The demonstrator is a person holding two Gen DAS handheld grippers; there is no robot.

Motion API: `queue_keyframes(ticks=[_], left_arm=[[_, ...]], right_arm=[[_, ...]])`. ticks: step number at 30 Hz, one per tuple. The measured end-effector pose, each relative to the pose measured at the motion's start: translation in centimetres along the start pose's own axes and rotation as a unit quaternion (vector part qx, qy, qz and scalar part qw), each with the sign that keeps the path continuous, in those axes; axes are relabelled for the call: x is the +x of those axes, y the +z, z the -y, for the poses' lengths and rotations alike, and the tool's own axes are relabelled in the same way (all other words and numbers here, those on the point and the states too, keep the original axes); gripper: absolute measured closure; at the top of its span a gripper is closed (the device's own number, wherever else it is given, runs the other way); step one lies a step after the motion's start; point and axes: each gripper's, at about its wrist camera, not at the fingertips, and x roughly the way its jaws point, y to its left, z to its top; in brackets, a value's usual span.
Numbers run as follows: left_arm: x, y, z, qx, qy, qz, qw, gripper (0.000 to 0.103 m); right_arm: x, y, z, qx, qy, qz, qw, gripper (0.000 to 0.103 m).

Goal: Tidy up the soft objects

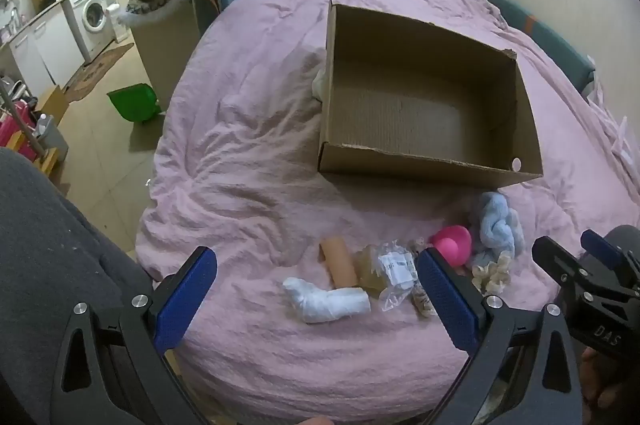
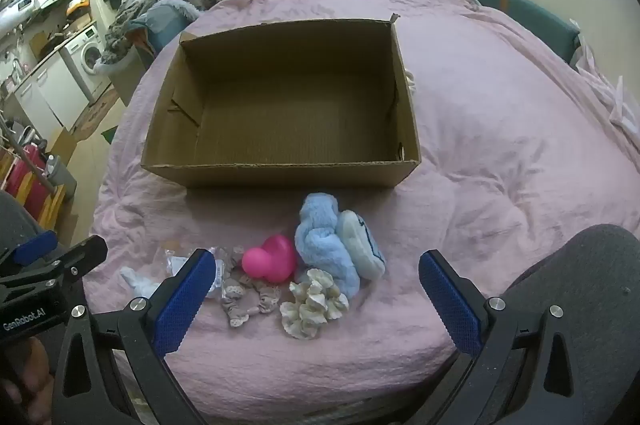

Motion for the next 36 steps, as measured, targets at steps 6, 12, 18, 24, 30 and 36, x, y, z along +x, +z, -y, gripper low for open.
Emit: queue_keyframes(ticks=[6,12,18,24,30,36], left_arm=[[0.0,0.11,0.12,0.002,0.009,-0.012,0.9999,0.003],[-0.06,0.09,0.18,0.003,0.009,-0.011,0.9999,0.003],[0.47,-0.12,-0.08,0.002,0.007,-0.011,0.9999,0.003],[0.57,-0.46,-0.43,0.003,0.006,-0.01,0.9999,0.003],[0.63,-0.25,-0.23,0.001,0.01,-0.014,0.9999,0.003],[0.6,-0.25,-0.29,0.001,0.01,-0.014,0.9999,0.003]], right_arm=[[0.15,-0.03,-0.08,-0.003,-0.006,-0.003,1.0,0.0],[0.33,-0.33,-0.04,-0.002,-0.006,-0.005,1.0,0.0],[0.28,-0.07,-0.06,-0.002,-0.006,-0.007,1.0,0.0],[0.13,0.0,-0.02,-0.002,-0.006,-0.008,1.0,0.0],[0.44,-0.11,0.03,-0.001,-0.006,-0.01,1.0,0.0],[0.6,-0.17,0.14,-0.001,-0.006,-0.011,1.0,0.0]])
